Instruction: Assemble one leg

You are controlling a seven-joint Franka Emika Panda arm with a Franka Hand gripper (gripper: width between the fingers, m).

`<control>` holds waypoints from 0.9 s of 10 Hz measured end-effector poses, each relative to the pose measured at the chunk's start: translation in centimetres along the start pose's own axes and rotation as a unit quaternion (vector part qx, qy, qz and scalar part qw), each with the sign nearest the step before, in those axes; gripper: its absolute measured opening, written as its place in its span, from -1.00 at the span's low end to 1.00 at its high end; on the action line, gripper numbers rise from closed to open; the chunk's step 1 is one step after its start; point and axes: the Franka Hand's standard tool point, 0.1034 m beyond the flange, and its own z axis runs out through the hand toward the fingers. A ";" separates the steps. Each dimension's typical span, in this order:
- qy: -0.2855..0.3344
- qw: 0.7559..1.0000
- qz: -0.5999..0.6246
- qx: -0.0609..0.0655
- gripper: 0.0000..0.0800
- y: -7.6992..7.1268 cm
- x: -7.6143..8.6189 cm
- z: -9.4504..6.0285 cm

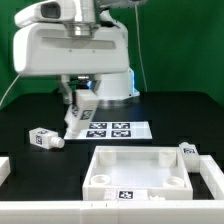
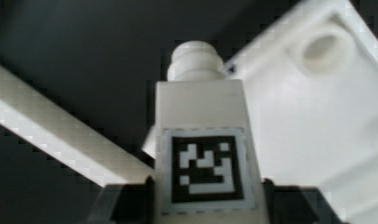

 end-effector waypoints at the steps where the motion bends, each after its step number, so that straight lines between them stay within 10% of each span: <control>1: 0.006 1.000 -0.005 0.002 -0.29 -0.4 2.9 -0.3; 5: 0.033 0.999 0.018 -0.009 -0.29 -2.2 12.1 -0.2; 9: 0.029 0.999 0.031 -0.008 -0.29 -1.6 11.2 0.0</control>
Offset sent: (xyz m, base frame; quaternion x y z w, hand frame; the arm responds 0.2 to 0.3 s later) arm 0.0618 0.0728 0.0242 -0.0153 0.0127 0.0216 0.9996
